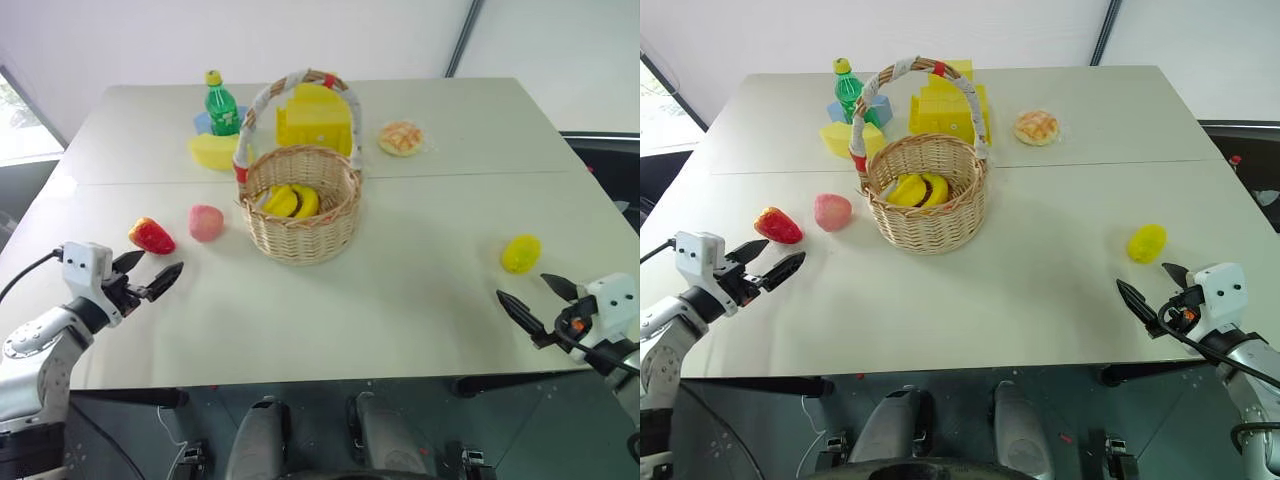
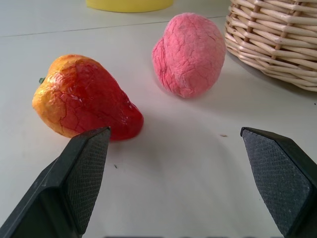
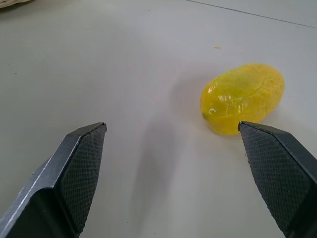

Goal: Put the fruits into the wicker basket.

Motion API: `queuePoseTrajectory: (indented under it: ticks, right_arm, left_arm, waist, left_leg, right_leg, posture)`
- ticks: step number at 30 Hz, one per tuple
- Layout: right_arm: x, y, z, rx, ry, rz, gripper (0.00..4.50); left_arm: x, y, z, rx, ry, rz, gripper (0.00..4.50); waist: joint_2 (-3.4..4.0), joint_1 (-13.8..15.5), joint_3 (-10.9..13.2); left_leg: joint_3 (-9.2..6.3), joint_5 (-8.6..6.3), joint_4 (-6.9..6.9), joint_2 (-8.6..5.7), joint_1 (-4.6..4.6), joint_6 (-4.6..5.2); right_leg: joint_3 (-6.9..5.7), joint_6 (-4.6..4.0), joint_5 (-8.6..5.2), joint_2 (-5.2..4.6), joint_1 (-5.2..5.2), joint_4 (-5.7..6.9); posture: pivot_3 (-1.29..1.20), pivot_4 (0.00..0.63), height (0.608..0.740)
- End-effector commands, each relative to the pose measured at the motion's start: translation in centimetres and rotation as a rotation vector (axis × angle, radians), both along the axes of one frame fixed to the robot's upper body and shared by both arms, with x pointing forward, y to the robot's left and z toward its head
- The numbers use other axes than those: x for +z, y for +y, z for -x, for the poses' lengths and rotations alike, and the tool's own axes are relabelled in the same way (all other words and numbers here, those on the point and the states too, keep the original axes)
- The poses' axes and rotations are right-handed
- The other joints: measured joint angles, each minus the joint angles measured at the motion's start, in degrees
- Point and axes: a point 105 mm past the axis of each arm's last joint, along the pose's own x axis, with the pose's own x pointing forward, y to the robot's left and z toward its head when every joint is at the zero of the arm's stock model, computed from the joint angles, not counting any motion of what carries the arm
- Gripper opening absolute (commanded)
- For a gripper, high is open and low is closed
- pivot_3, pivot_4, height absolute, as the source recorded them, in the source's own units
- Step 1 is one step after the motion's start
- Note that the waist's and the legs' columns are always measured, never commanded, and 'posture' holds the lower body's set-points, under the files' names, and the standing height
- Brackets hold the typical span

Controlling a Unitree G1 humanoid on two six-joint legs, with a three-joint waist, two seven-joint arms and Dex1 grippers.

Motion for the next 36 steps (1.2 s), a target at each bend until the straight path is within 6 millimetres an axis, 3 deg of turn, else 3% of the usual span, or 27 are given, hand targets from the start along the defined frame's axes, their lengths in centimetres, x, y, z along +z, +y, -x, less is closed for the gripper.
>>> queuePoseTrajectory:
  ticks: [1,7,10,17,21,27,36]
  right_arm:
    - [1.5,0.2,-0.1,0.007,-0.063,0.021,4.47]
    - [3.0,0.7,-0.7,0.038,-0.110,0.045,4.47]
    - [5.7,2.2,-1.7,0.110,-0.182,0.030,4.47]
    - [9.2,9.8,-3.4,0.437,-0.237,0.058,4.47]
    - [11.0,16.0,-3.7,0.655,-0.301,0.024,4.47]
    - [10.4,22.6,-3.9,0.915,-0.311,0.025,4.47]
    - [9.6,25.8,-3.1,1.045,-0.330,0.019,4.47]
  left_arm:
    - [1.0,0.0,-0.1,-0.007,-0.041,-0.016,4.50]
    - [1.4,0.2,-0.1,0.002,-0.051,-0.008,4.50]
    - [1.9,0.4,-0.2,0.018,-0.065,-0.007,4.50]
    - [5.0,0.7,-1.4,0.131,-0.174,0.039,4.50]
    - [6.1,0.8,-2.3,0.275,-0.189,-0.017,4.50]
    - [6.4,1.4,-3.6,0.521,-0.107,-0.138,4.50]
    - [5.0,1.1,-3.7,0.580,0.052,-0.044,4.50]
  waist:
    - [0.00,0.0,0.0]
    - [0.00,0.0,0.0]
    - [0.02,-0.2,0.0]
    - [-0.05,0.1,0.0]
    - [-0.05,-0.1,0.0]
    - [-0.11,0.0,0.0]
    - [-0.12,0.0,0.0]
  left_leg:
    - [0.00,0.00,0.00,0.00,0.00,0.00]
    - [0.00,0.00,0.00,0.00,0.00,0.00]
    - [0.01,0.00,0.01,0.01,0.01,0.00]
    - [-0.06,0.00,0.02,0.01,0.00,0.00]
    - [-0.07,0.00,0.03,0.00,0.00,0.00]
    - [-0.14,0.00,0.05,-0.05,-0.03,-0.01]
    - [-0.20,0.01,0.07,-0.07,-0.08,-0.02]
  right_leg:
    - [0.00,0.00,0.00,0.00,0.00,0.00]
    - [0.00,0.00,0.00,0.00,0.00,0.00]
    - [0.01,0.01,0.01,-0.01,0.00,0.01]
    - [-0.02,0.01,0.01,0.00,0.00,0.06]
    - [-0.01,0.02,0.02,-0.04,0.00,0.07]
    - [-0.05,0.02,0.02,0.00,-0.02,0.11]
    - [-0.12,0.02,0.02,-0.10,-0.05,0.13]
  posture:
    - [0.00,0.150,0.740]
    - [0.00,0.150,0.740]
    - [0.00,0.150,0.740]
    - [0.00,0.150,0.740]
    - [0.00,0.150,0.740]
    - [0.00,0.150,0.740]
    - [0.00,0.150,0.740]
